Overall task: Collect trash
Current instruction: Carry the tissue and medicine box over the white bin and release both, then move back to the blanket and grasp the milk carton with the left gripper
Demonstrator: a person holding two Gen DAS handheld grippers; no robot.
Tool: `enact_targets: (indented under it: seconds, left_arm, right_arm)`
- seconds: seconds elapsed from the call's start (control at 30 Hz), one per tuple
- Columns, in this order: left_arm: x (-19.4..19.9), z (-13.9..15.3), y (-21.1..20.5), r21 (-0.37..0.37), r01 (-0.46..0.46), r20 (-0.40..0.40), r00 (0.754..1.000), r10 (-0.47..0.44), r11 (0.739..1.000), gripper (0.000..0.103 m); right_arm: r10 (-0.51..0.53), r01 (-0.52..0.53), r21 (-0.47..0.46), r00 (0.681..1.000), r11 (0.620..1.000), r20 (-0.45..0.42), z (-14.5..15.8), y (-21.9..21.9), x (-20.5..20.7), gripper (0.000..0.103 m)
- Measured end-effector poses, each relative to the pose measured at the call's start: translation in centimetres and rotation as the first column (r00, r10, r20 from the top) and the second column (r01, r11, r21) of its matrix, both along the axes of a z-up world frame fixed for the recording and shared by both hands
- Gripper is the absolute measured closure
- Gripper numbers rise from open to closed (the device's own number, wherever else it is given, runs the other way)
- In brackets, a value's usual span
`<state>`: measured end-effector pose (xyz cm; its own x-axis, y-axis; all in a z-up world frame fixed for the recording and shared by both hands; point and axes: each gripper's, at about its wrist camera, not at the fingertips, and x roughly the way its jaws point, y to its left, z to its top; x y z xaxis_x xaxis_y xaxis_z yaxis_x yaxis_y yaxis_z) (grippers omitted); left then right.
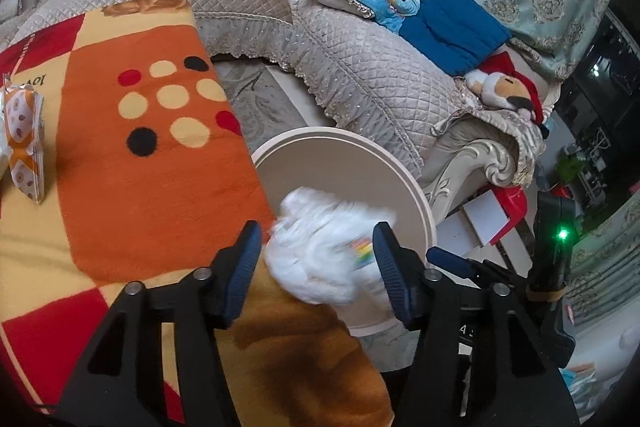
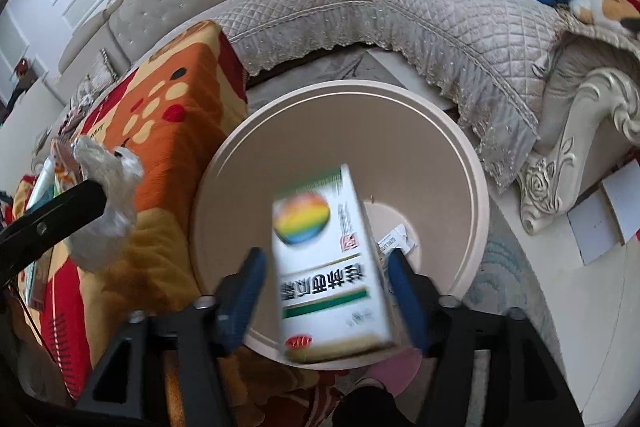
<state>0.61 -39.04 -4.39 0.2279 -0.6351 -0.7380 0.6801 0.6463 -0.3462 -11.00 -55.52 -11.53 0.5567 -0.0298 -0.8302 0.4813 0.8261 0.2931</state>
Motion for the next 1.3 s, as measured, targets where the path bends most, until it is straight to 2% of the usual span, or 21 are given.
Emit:
enact_targets:
  seconds: [0.37, 0.77, 1.03, 1.3]
  left_arm:
    - [-0.3, 0.5, 0.9, 0.015, -0.012, 0.032, 0.999, 0.011, 1.0, 0.046]
    - [-0.1, 1.1, 3.6, 0.032, -0.07, 0.076, 0.995, 0.068, 0.997, 0.046]
    - [0.5, 1.4, 7.9, 0.048, -0.147, 0.102, 0.985, 0.142, 0.988, 0.046]
    - [1.7, 1.5, 14.4, 0.058, -0.25, 0.104, 0.964, 0.243, 0.967, 0.046]
  right_arm:
    - [0.009, -0.009, -0.019, 1.0, 1.0, 0.008, 0.5, 0.7, -0.1, 0.032]
    - [0.044, -0.042, -0.059, 0.999, 0.997, 0.027, 2.2, 3.0, -0.2, 0.032]
    - [0.107, -0.102, -0.096, 0.993, 0.99, 0.053, 4.1, 6.3, 0.8, 0.032]
    - [0.204, -0.197, -0.101, 0.978, 0.975, 0.054, 4.8, 10.7, 3.3, 0.031]
